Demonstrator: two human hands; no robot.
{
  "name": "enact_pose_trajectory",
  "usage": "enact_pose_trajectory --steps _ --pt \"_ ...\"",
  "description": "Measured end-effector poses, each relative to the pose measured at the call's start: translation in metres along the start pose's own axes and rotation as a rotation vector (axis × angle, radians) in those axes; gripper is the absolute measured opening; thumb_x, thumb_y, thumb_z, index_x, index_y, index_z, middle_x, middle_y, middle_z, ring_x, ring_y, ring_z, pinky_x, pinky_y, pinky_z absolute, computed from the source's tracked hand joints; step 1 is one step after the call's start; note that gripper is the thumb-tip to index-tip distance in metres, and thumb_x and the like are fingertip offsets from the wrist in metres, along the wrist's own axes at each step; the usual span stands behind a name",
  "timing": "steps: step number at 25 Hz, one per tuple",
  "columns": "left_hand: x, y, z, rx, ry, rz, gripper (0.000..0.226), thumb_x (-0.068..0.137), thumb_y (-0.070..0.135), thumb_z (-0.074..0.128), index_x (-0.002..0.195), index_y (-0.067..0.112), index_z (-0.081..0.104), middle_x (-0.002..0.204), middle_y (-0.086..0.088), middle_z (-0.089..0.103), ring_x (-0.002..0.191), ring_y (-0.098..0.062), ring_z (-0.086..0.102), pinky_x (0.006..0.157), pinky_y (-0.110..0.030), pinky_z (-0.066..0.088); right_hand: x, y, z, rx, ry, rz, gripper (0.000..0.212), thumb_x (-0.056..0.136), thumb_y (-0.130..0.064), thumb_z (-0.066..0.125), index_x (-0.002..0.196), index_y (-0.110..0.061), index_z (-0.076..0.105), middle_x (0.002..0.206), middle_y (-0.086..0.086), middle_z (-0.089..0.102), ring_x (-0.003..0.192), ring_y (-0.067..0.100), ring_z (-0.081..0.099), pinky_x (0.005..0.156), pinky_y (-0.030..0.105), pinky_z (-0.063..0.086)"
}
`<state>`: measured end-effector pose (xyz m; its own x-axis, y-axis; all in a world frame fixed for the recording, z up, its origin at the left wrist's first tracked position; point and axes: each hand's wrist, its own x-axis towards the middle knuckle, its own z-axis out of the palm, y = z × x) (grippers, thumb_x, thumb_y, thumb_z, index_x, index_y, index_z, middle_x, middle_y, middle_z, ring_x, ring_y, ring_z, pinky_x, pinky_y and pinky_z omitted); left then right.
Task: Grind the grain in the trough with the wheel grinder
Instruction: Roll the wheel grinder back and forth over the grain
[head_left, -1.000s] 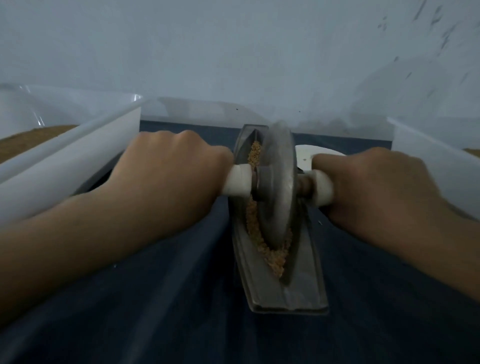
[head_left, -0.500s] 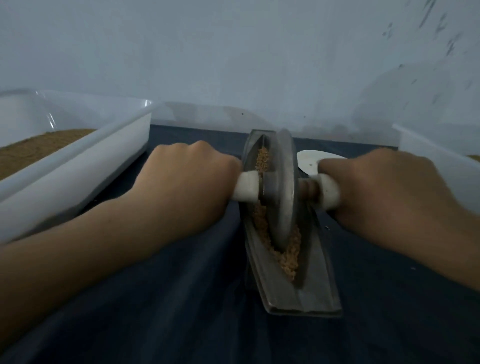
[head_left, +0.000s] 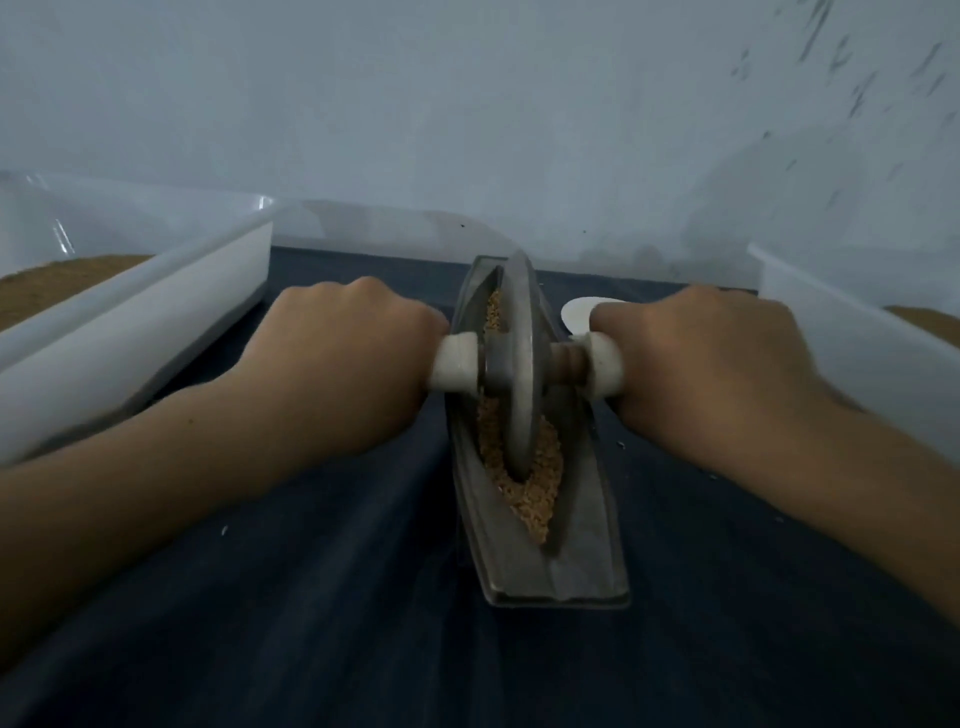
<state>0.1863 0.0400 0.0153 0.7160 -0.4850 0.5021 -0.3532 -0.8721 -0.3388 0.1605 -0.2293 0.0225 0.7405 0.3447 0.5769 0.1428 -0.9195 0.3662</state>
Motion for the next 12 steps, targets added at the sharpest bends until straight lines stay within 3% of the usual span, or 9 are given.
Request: enact_pose_trajectory --steps 1,3,6,7,9,11,12 --pt "0.007 0.001 0.005 0.017 0.001 -0.028 0.019 0.067 0.034 0.065 0.07 0.035 0.047 0.055 0.012 0.024 0.043 -0.016 0.029 0.045 -0.019 0.015 0.009 -0.002 0.005 -0.012 -0.011 0.027 0.019 0.064 -0.03 0.065 0.07 -0.03 0.047 0.05 -0.011 0.034 0.041 0.016 0.033 0.047 0.017 0.014" --pt "0.034 0.006 0.012 0.053 -0.041 -0.152 0.006 0.081 0.031 0.064 0.086 0.028 0.062 0.064 0.004 0.042 0.053 -0.023 0.045 0.048 -0.028 0.028 0.038 -0.01 0.014 0.022 -0.104 0.132 0.011 0.082 -0.026 0.069 0.084 -0.028 0.058 0.068 -0.004 0.054 0.06 0.024 0.053 0.05 0.024 0.026" --pt "0.071 0.006 0.009 0.025 -0.171 -0.212 0.019 0.09 0.027 0.059 0.108 0.023 0.066 0.095 -0.007 0.061 0.084 -0.031 0.063 0.063 -0.036 0.042 0.065 -0.013 0.018 0.098 -0.264 0.198 0.015 0.092 -0.025 0.065 0.107 -0.024 0.064 0.098 0.006 0.065 0.089 0.03 0.063 0.064 0.031 0.037" --pt "0.07 0.004 0.006 0.023 -0.204 -0.186 0.019 0.09 0.027 0.059 0.107 0.024 0.065 0.094 -0.006 0.061 0.084 -0.03 0.062 0.063 -0.037 0.042 0.061 -0.01 0.015 0.1 -0.28 0.171 0.013 0.091 -0.027 0.065 0.104 -0.026 0.064 0.097 0.006 0.065 0.087 0.03 0.063 0.063 0.031 0.038" --pt "0.039 0.0 0.003 0.004 -0.144 -0.084 0.01 0.083 0.031 0.061 0.093 0.03 0.063 0.077 0.002 0.054 0.067 -0.025 0.057 0.054 -0.033 0.038 0.032 -0.002 0.007 0.075 -0.192 0.054 0.009 0.083 -0.032 0.067 0.086 -0.032 0.058 0.075 -0.004 0.058 0.066 0.023 0.057 0.052 0.027 0.033" --pt "0.005 0.001 0.0 -0.012 -0.02 0.004 0.013 0.069 0.034 0.062 0.07 0.033 0.049 0.056 0.011 0.032 0.042 -0.014 0.034 0.043 -0.021 0.023 0.0 0.0 0.002 0.015 -0.045 -0.016 0.014 0.068 -0.034 0.058 0.071 -0.033 0.045 0.052 -0.011 0.036 0.043 0.013 0.033 0.046 0.018 0.017" --pt "0.0 0.001 -0.001 -0.012 0.033 0.01 0.019 0.063 0.035 0.06 0.066 0.034 0.042 0.054 0.013 0.02 0.038 -0.008 0.018 0.043 -0.015 0.015 -0.004 0.001 0.002 0.018 0.012 -0.01 0.013 0.064 -0.034 0.051 0.069 -0.032 0.039 0.049 -0.011 0.027 0.04 0.011 0.023 0.048 0.017 0.012"
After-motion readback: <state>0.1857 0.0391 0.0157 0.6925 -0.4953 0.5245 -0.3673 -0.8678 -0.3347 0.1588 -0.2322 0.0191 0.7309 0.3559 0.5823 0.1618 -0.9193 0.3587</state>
